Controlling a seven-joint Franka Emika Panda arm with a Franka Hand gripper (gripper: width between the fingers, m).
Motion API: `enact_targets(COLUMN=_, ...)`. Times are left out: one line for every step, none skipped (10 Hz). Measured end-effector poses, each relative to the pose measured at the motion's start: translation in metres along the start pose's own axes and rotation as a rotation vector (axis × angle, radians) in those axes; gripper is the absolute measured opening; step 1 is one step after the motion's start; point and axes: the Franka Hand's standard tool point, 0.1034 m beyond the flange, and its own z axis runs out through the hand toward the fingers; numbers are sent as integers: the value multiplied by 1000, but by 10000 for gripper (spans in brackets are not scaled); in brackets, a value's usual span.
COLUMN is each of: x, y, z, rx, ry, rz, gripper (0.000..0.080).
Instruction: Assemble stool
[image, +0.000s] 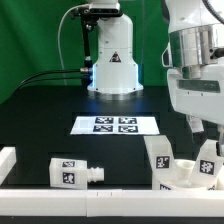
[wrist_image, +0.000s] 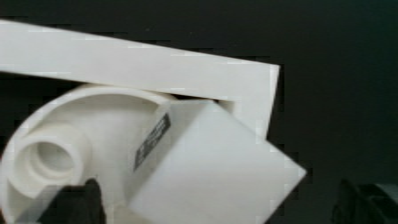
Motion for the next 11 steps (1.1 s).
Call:
enact_targets(x=-1, y=0, z=-1, rx=-4, ry=7, rz=-133, gripper=649)
enact_targets(x=-5, y=-3, z=-4, rx=-7, ry=14, rz=-329, gripper=649)
enact_targets(x=-5, y=-6, z=-7, rx=-1, ry=19, rz=-595, gripper=649)
enact_targets(x=-5, y=-4, z=-8, rx=0, ry=14, rz=-764, gripper=649)
enact_targets(x=-6, y=-1, z=-6, rx=-6, ry=30, rz=-807, gripper=649)
enact_targets(x=-4, y=-1, z=-7, rx=-11, ry=35, rz=-843, gripper=649)
enact_targets(x=0, y=-1, z=-7, rx=-19, ry=42, rz=-926, gripper=649)
enact_targets(x=1, y=-1, z=-7, rx=-30, ry=50, rz=-1028, gripper=649)
enact_targets(x=-1, y=-2, z=-7, rx=-48, ry=59, rz=-1247, gripper=649)
enact_targets(x=-8, y=-1, z=-5, rx=-82, ry=37, rz=-1459, gripper=649)
enact_targets(x=-18, y=0, z=-4, rx=-137, ry=-35, rz=-1652, gripper=649)
